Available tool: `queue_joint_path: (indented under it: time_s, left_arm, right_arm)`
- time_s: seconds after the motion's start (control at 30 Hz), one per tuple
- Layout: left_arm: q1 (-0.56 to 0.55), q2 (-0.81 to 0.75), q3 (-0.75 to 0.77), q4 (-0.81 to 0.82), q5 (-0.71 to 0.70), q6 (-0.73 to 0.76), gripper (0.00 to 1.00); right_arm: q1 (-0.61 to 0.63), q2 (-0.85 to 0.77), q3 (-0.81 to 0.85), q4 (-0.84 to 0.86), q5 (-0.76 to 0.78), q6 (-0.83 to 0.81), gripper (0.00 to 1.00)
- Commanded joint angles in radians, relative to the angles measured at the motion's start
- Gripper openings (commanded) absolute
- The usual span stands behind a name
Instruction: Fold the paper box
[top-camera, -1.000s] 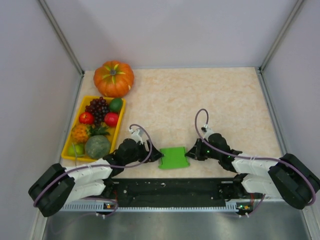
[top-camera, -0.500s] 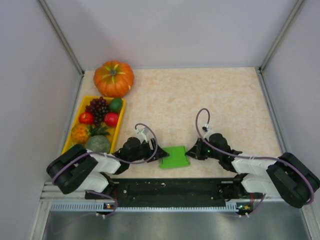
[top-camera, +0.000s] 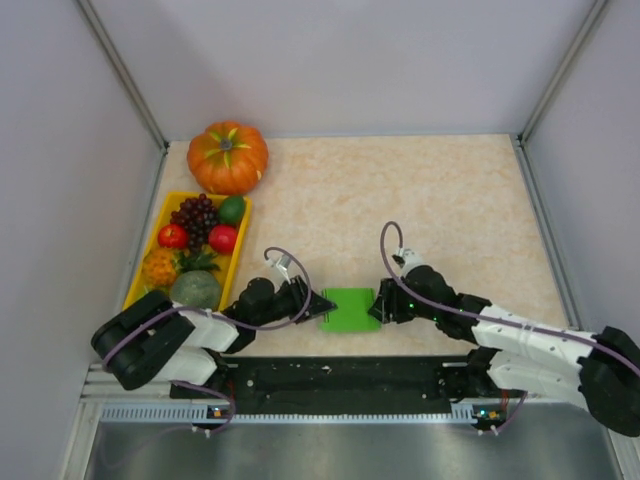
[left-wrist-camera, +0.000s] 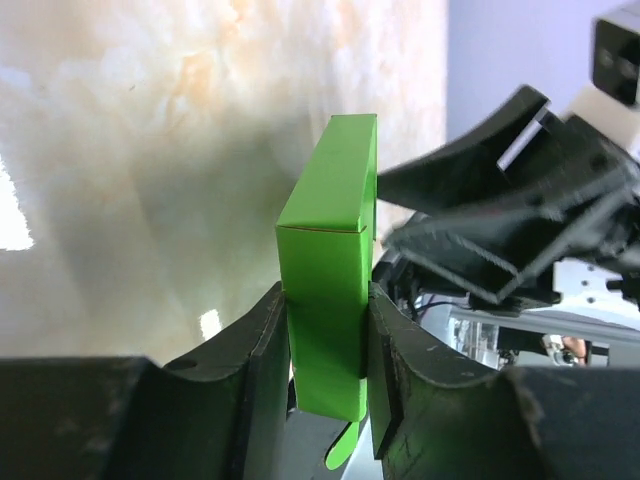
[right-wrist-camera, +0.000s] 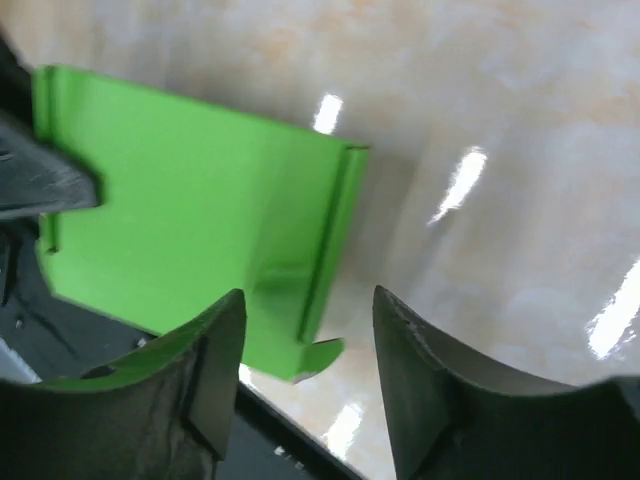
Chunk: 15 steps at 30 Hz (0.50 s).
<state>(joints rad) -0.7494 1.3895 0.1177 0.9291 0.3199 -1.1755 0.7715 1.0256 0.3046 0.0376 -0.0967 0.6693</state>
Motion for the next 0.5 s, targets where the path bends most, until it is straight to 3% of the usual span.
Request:
queue_joint_path:
  time_s: [0.0, 0.03, 0.1, 0.27, 0.47]
  left_arm:
    - [0.005, -0.154, 0.007, -0.07, -0.025, -0.026, 0.29]
    - [0.013, -0.187, 0.019, -0.181, -0.031, -0.036, 0.26]
    - [0.022, -0.292, 0.039, -0.29, -0.051, -0.058, 0.25]
    - [0.05, -0.524, 0.095, -0.681, -0.085, -0.09, 0.3]
    - [0.125, -0.736, 0.132, -0.88, 0.001, -0.144, 0.36]
  right_arm:
    - [0.179, -0.163, 0.21, -0.373, 0.267, -0.175, 0.57]
    - [0.265, -0.171, 0.273, -0.424, 0.328, -0.206, 0.65]
    - [0.363, -0.161, 0.329, -0.464, 0.389, -0.316, 0.68]
    - [0.74, 0.003, 0.488, -0.513, 0.704, -0.5, 0.72]
    - [0.9, 0.28, 0.622, -0.506, 1.001, -0.717, 0.73]
